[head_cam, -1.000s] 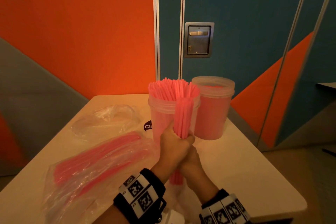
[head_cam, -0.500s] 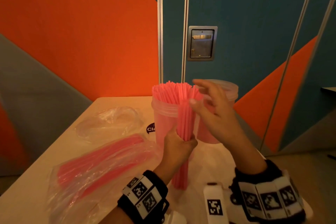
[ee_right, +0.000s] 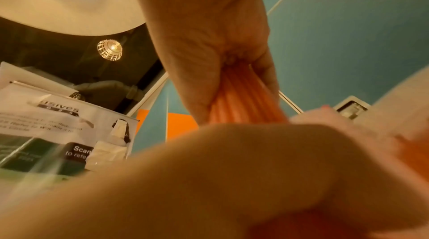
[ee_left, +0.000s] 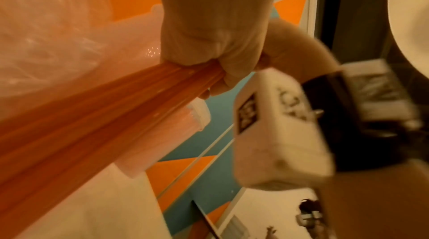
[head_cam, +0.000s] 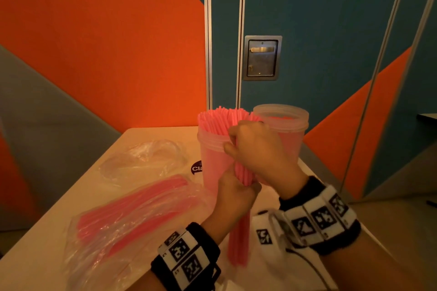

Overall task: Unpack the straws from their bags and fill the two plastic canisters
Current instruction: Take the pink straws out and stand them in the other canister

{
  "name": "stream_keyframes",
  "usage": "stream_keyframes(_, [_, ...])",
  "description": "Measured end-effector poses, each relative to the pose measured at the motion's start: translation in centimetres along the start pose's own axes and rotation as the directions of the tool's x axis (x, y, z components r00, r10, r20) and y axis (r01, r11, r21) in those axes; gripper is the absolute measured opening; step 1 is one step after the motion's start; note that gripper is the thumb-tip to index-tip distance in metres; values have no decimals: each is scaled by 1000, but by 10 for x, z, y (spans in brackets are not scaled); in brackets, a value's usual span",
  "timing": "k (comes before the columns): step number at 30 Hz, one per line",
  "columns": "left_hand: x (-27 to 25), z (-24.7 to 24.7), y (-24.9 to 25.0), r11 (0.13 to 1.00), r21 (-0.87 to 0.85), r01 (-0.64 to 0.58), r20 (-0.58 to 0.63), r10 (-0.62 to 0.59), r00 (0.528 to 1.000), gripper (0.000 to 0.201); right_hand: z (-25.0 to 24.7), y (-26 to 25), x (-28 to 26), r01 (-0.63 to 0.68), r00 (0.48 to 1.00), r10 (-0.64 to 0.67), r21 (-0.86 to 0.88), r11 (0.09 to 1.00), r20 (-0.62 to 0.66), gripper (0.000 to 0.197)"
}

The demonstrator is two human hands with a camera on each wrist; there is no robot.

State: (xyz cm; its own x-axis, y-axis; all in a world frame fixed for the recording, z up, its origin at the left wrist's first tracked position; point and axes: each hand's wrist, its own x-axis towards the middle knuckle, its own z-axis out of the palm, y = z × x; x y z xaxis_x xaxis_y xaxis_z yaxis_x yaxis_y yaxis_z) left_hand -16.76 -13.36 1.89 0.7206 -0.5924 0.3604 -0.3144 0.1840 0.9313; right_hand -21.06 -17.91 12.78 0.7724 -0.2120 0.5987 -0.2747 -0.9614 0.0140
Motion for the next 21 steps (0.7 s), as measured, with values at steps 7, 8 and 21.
stream_keyframes(7, [34, -6, 110, 973, 50, -225, 37, 224, 974, 17, -92, 8, 57, 116, 968, -117, -16, 993, -220, 38])
stream_keyframes(8, [44, -8, 129, 962, 72, -263, 27, 261, 965, 14, -110, 7, 67, 132, 948, -139, -43, 990, -285, 43])
stream_keyframes(21, [110, -8, 158, 844, -151, -515, -64, 512, 857, 36, -123, 8, 111, 304, 749, -336, -155, 940, -571, 14])
